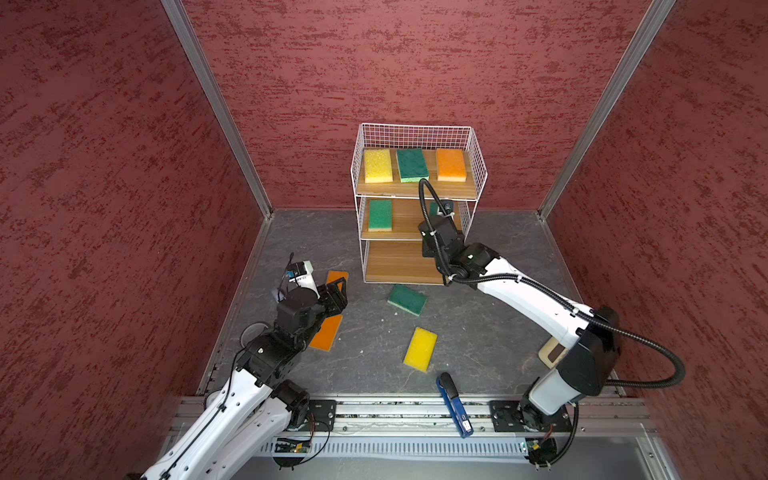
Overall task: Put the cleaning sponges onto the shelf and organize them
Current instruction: 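Lower the dark green sponge onto the middle shelf and open the right gripper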
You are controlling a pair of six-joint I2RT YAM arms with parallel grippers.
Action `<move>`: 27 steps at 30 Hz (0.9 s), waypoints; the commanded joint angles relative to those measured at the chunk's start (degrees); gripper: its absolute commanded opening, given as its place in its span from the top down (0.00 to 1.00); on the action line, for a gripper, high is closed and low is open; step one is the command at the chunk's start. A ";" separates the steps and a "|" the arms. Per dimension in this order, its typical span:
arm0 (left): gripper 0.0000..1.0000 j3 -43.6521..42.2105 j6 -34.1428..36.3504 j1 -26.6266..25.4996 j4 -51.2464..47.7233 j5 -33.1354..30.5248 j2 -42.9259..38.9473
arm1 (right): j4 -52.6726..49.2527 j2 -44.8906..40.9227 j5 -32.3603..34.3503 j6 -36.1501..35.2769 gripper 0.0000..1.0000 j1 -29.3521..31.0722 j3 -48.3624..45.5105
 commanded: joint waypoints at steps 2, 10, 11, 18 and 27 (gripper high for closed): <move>0.35 -1.19 -0.25 0.29 1.63 0.44 -0.44 | 8.76 -3.54 1.25 -0.86 0.40 -0.47 -3.98; 0.35 -2.54 -1.32 0.29 3.21 1.55 0.76 | 13.42 -4.93 2.20 -1.72 0.41 -0.47 -6.96; 0.35 -2.60 -1.36 0.29 3.49 1.69 1.09 | 13.93 -5.03 2.21 -1.85 0.41 -0.47 -7.18; 0.36 -3.41 -2.37 0.32 5.14 2.98 2.55 | 16.04 -5.46 1.98 -2.72 0.40 -0.34 -7.57; 0.36 -4.48 -3.56 0.26 5.16 3.69 2.97 | 15.81 -3.39 3.48 -3.92 0.36 -0.37 -7.18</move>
